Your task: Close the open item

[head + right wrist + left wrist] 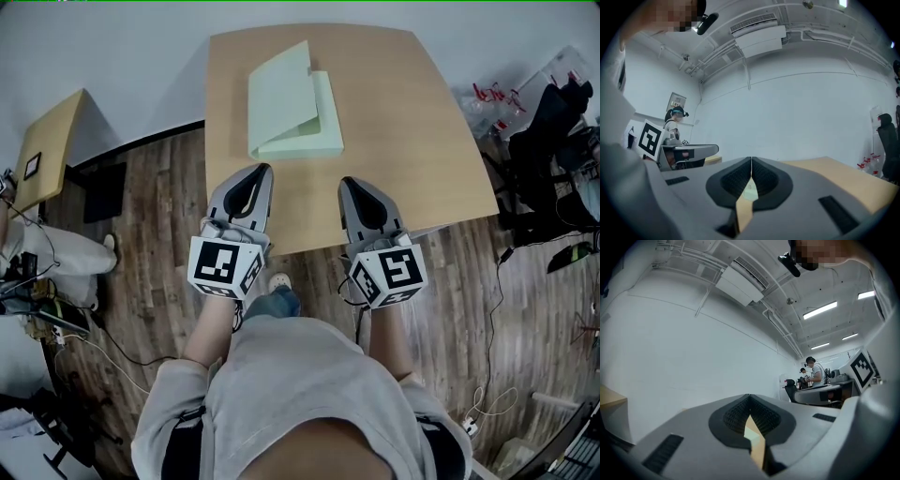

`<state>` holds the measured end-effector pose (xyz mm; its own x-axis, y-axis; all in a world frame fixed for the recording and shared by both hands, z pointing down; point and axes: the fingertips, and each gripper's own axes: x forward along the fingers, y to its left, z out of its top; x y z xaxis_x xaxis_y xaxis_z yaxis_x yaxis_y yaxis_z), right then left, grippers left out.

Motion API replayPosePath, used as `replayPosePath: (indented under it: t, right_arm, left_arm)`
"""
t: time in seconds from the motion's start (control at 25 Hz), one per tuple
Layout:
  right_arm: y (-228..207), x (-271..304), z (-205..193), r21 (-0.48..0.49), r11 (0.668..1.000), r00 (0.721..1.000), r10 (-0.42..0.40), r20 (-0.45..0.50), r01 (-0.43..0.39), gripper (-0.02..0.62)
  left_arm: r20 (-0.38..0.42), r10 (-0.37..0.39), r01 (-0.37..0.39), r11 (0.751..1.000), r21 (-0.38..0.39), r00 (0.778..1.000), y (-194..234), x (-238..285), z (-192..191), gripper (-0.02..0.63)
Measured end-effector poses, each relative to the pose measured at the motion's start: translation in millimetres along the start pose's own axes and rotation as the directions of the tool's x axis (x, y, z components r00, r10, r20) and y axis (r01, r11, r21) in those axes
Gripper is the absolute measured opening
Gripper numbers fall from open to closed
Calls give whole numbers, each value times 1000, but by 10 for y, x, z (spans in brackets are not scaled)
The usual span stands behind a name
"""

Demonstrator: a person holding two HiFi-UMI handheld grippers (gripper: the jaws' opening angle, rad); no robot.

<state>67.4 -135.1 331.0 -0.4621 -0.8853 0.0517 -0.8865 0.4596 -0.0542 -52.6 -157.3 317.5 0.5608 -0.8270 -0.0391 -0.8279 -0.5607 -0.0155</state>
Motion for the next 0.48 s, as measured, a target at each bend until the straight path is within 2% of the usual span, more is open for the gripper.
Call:
replayPosePath:
  t: [0.48]
  right_arm:
    - [-148, 562, 47, -2, 999, 999, -39, 5, 39, 12]
  left_arm:
    - [14, -68, 68, 998, 7, 998, 365, 445, -17, 15]
